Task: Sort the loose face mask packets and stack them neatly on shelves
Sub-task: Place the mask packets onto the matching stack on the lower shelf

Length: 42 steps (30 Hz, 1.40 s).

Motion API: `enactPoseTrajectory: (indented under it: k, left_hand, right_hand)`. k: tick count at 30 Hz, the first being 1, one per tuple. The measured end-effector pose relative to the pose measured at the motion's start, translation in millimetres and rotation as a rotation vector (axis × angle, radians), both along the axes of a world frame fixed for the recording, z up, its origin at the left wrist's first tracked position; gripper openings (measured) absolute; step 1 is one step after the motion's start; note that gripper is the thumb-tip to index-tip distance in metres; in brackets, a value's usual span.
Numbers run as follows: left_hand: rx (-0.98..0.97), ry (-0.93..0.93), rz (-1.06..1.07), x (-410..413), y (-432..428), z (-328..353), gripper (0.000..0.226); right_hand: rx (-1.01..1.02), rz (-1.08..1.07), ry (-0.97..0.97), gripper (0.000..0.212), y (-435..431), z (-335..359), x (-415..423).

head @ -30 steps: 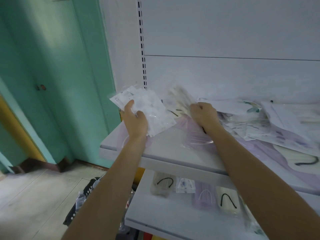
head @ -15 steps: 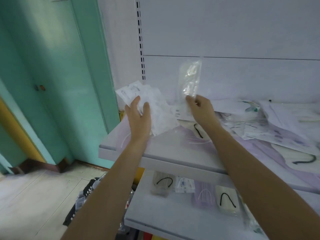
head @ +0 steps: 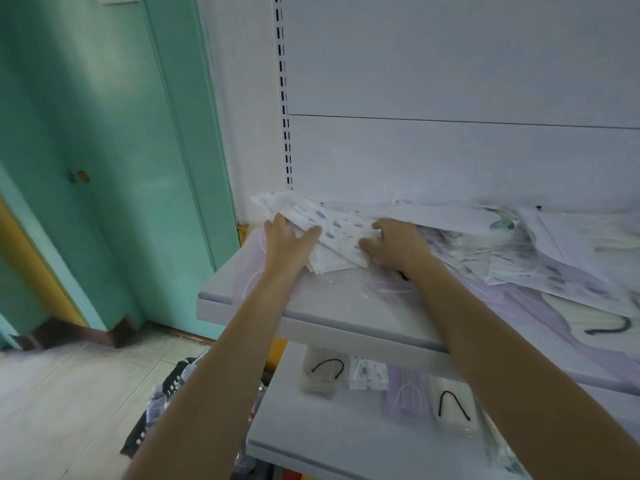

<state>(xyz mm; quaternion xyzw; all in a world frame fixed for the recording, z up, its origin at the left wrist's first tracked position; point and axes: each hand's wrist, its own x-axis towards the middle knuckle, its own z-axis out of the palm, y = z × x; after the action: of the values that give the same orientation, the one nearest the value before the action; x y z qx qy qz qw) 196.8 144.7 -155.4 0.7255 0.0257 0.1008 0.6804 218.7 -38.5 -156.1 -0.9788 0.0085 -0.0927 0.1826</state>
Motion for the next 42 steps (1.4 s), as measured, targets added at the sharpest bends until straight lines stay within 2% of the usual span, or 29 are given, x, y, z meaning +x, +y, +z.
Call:
enactPoseTrajectory:
  k: [2,3,5,7,10,13,16,20,24,26,28,30,32,34,36,38,40,42]
  left_hand:
    - [0.112,-0.041,0.012,1,0,-2,0.045]
    - [0.153,-0.051,0.024,2,0,-3,0.043]
    - [0.146,-0.095,0.03,5,1,-6,0.065]
    - [0.059,-0.174,0.054,5,1,-4,0.089]
    - [0.001,-0.268,0.09,2,0,-3,0.096]
    - [0.011,-0.22,0.12,2,-1,-5,0.075]
    - [0.055,-0.088,0.168,7,-1,-8,0.047]
    - [0.083,-0.071,0.202,7,-1,-8,0.042]
    - [0.077,-0.069,0.209,8,-1,-7,0.042]
    - [0.085,-0.065,0.2,6,0,-7,0.043]
    - [0.1,-0.068,0.187,3,0,-4,0.043]
    - [0.109,-0.059,0.147,1,0,-1,0.039]
    - [0.095,-0.046,0.065,2,-1,1,0.037]
    - [0.096,-0.043,0.008,0,-3,4,0.044]
    - [0.075,-0.063,-0.026,-4,-4,4,0.041]
    - [0.076,-0.123,-0.047,-5,-2,2,0.039]
    - [0.091,-0.236,-0.064,-10,-1,0,0.057]
    - [0.077,-0.343,-0.1,-17,-2,1,0.083]
  right_hand:
    - [0.016,0.011,-0.028,0.047,-2,2,-1]
    - [0.036,0.027,-0.032,0.045,-2,1,-1]
    - [0.13,0.033,-0.056,0.038,0,2,-3]
    - [0.178,-0.001,-0.122,0.034,1,4,-3]
    - [0.032,-0.007,-0.02,0.044,0,6,-1]
    - [-0.038,0.01,0.105,0.052,-2,5,-5]
    - [0.073,0.009,0.07,0.062,-5,9,-12]
    - [0.165,-0.02,-0.025,0.046,-1,11,-14]
    - [0.531,-0.173,-0.318,0.025,-2,20,-12]
    - [0.771,-0.193,-0.402,0.019,-5,26,-11]
    - [1.018,-0.143,-0.394,0.013,-4,29,-12]
    - [1.189,-0.041,-0.283,0.017,-1,29,-14]
    - [1.142,0.101,-0.108,0.036,7,26,-17]
    - [0.831,0.234,-0.002,0.026,16,19,-21]
    - [0.569,0.281,-0.033,0.03,22,11,-21]
    - [0.554,0.27,-0.068,0.022,22,9,-21]
    - [0.655,0.263,-0.061,0.061,19,10,-21]
    - [0.749,0.248,-0.038,0.074,17,12,-23]
